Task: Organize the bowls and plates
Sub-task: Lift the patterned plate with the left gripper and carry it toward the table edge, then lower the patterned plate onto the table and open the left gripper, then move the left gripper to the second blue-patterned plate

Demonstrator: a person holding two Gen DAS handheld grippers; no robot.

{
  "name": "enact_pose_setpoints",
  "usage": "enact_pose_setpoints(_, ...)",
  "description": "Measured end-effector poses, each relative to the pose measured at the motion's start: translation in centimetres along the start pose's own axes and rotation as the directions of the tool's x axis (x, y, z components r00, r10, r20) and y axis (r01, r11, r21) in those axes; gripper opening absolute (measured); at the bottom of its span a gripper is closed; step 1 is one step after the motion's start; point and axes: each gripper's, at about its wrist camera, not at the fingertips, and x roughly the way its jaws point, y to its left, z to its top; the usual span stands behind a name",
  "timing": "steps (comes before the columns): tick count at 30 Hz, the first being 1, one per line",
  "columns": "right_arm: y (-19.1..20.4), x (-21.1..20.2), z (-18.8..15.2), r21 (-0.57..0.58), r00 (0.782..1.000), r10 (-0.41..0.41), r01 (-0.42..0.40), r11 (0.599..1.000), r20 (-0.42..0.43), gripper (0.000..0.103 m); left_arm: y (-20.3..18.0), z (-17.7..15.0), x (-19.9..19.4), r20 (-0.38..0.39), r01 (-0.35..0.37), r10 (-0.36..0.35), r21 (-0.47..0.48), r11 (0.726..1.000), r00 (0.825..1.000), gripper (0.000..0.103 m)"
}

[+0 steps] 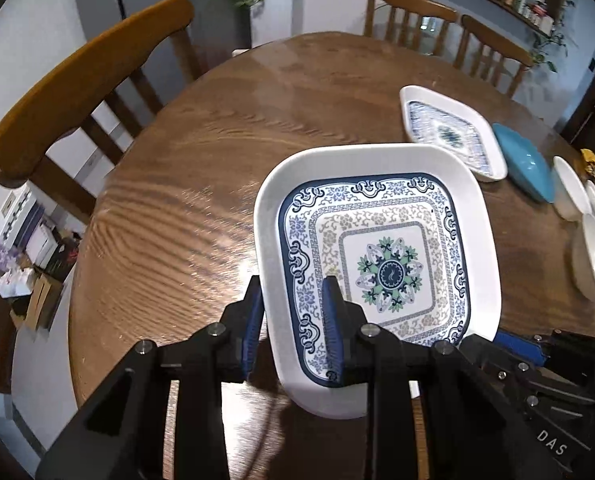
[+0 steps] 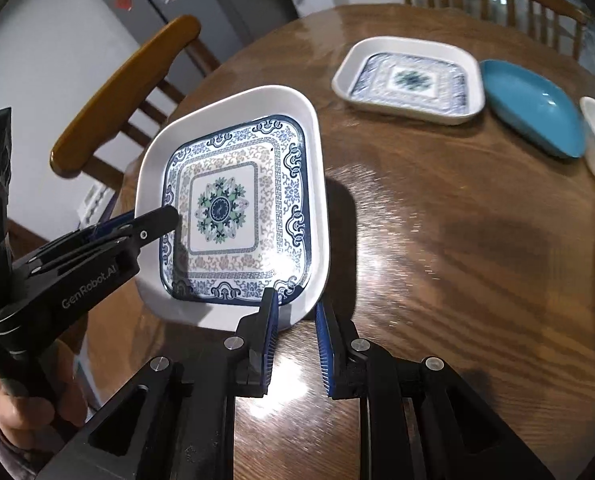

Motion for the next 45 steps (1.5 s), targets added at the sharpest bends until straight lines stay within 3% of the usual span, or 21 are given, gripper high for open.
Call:
enact_pose_setpoints(8, 0.6, 1.4, 0.5, 0.003, 0.999, 0.004, -0.004, 1.000, -0.043, 0.020, 1.2, -0.2, 1.7, -0.044, -0.010, 0.009, -0.018, 1.000, 0.999, 0.026)
enact_pose_setpoints(24, -1.2, 1.4, 0.7, 0.066, 0.998, -0.063, 0.065, 0.996, -0.026, 0.024, -1.9, 0.9, 3.4, -0.056, 0.009, -0.005, 0.061, 0.998, 0.998, 0.029)
enact_pose_setpoints(27, -1.7, 1.1, 0.9, 0.082, 0.996, -0.085, 0.086, 0.993, -0.010, 0.027, -2.4, 1.2, 4.1, -0.068, 0.031, -0.026, 0.065, 0.997, 0.997, 0.036)
enact_pose_setpoints(29, -1.8, 0.8, 0.9, 0.079, 0.994, -0.105, 0.104, 0.991, 0.005, 0.031, -2.7, 1.1, 4.1, -0.064, 0.015, -0.010, 0.077, 0.997, 0.998, 0.056)
enact_pose_setpoints(30, -1.9, 0.4, 0.9, 0.078, 0.993, -0.114, 0.113, 0.991, 0.015, 0.035, -2.6, 1.0, 3.9, -0.054, -0.004, 0.008, 0.081, 0.997, 0.999, 0.077)
enact_pose_setpoints(31, -2.0, 0.0, 0.9, 0.078, 0.993, -0.113, 0.111, 0.991, 0.024, 0.038, -2.5, 1.0, 3.7, -0.043, -0.014, 0.017, 0.081, 0.997, 0.999, 0.084)
enact_pose_setpoints(33, -2.4, -1.0, 0.8, 0.083, 0.993, -0.110, 0.106, 0.991, 0.050, 0.044, -2.1, 1.0, 2.9, -0.027, -0.023, 0.025, 0.075, 0.997, 0.999, 0.084)
enact_pose_setpoints(45, -5.9, -8.9, 0.3, 0.118, 0.985, -0.089, 0.071, 0.990, 0.150, 0.045, -4.2, 1.3, -3.6, 0.059, -0.019, 0.013, 0.107, 0.994, 0.998, 0.100)
